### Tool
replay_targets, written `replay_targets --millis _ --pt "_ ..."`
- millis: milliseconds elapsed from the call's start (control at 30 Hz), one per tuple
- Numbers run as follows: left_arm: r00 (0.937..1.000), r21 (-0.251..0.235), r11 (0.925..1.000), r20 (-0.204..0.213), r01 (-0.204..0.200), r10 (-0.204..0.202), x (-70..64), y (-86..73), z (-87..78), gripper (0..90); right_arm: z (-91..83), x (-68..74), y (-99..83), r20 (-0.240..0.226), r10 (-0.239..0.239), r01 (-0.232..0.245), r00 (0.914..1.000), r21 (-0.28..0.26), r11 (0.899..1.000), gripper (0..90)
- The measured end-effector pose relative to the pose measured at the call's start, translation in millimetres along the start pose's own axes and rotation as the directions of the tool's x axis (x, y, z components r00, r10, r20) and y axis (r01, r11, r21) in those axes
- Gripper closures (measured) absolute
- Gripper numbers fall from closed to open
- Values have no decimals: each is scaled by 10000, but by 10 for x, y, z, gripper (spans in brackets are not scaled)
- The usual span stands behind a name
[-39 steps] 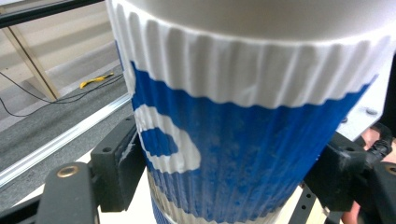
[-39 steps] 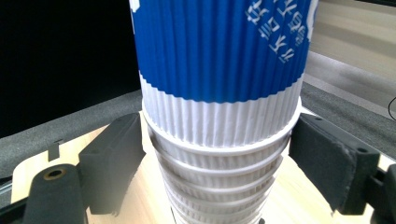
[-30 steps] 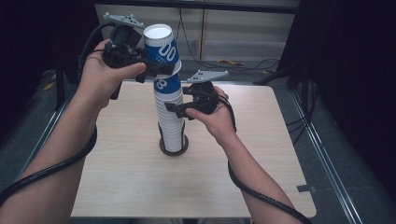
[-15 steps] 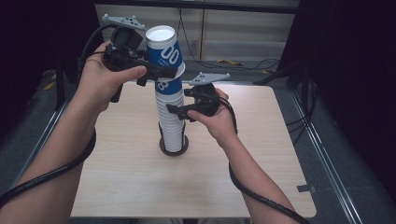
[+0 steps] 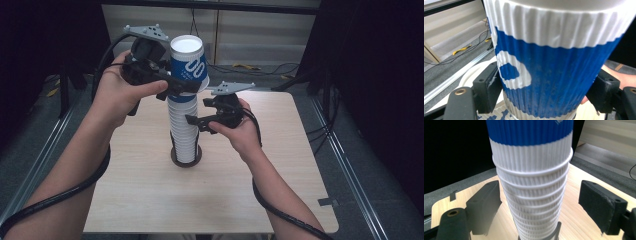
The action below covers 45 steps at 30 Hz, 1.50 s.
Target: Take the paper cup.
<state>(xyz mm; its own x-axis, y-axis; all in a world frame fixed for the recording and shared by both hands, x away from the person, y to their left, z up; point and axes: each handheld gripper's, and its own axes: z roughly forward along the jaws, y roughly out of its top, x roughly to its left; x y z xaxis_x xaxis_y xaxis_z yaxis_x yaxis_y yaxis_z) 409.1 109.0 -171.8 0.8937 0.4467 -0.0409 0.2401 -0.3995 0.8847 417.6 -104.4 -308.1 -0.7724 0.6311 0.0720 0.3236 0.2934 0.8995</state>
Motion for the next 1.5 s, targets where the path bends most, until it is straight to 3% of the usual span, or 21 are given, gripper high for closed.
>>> replay_targets --millis 300,1100,1500 --pt "9997 125 9999 213 -84 81 -67 14 37 236 -65 -32 -54 -4 82 -82 10000 -9 10000 172" --pt "9934 403 9987 1114 -319 272 -275 -232 445 237 -378 -195 -355 122 292 -294 9995 181 9994 172" --pt "9925 772 9966 1208 -304 209 -285 -385 580 237 -455 -221 -448 152 185 -189 9997 306 9994 173"
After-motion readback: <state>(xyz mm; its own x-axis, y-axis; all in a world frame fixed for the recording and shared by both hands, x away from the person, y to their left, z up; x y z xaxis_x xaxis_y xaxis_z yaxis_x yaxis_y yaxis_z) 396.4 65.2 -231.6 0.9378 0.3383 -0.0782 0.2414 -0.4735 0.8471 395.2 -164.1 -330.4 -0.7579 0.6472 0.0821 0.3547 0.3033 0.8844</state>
